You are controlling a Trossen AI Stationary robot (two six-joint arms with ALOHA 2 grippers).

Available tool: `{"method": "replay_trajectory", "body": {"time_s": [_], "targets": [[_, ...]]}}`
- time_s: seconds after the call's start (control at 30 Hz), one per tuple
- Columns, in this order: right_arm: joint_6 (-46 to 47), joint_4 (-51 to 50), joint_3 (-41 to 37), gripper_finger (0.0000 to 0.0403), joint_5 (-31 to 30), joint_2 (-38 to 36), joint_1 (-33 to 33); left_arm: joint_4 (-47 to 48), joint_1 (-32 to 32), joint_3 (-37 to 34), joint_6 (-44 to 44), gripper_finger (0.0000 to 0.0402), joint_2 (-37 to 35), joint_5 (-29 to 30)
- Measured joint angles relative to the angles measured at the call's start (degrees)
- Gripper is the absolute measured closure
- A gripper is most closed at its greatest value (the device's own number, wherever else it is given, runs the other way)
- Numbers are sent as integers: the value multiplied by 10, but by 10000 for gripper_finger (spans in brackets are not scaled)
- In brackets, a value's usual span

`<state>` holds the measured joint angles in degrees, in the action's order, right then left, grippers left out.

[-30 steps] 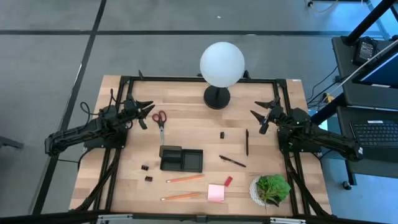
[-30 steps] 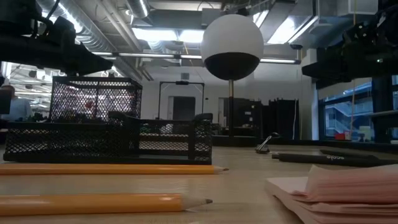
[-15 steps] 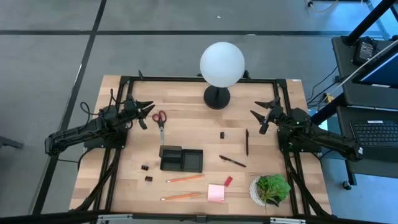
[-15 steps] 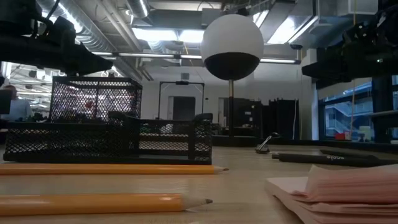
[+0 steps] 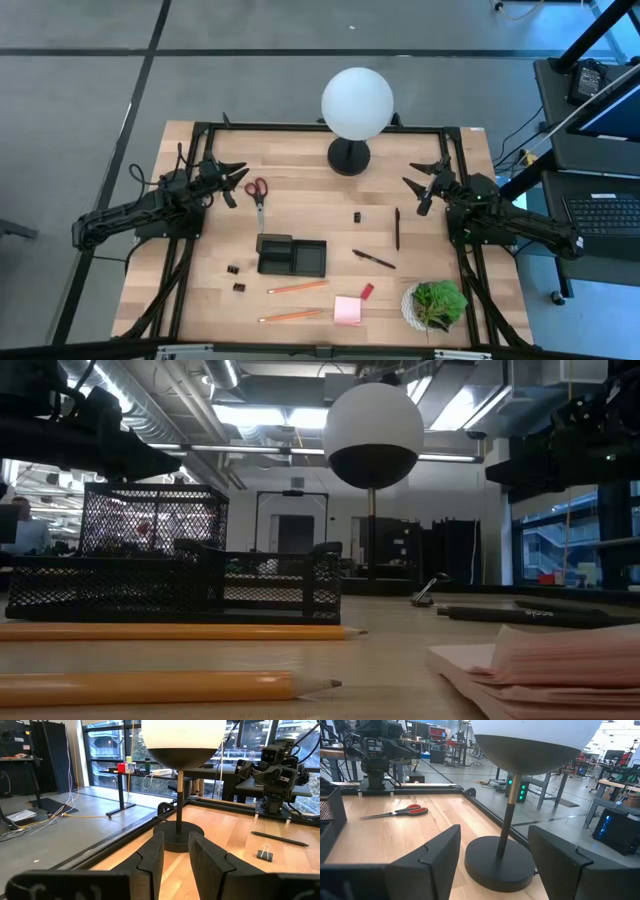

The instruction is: Pick and place office supplies into organizer

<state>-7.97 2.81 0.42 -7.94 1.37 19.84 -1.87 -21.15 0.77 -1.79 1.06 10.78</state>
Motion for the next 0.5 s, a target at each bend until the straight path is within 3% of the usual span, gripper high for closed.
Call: {"method": "replay_trajectory", "body": {"time_s": [0.5], "targets": [[3, 0, 0, 167, 0, 0, 0, 0, 0, 0, 0, 315, 0, 0]]}}
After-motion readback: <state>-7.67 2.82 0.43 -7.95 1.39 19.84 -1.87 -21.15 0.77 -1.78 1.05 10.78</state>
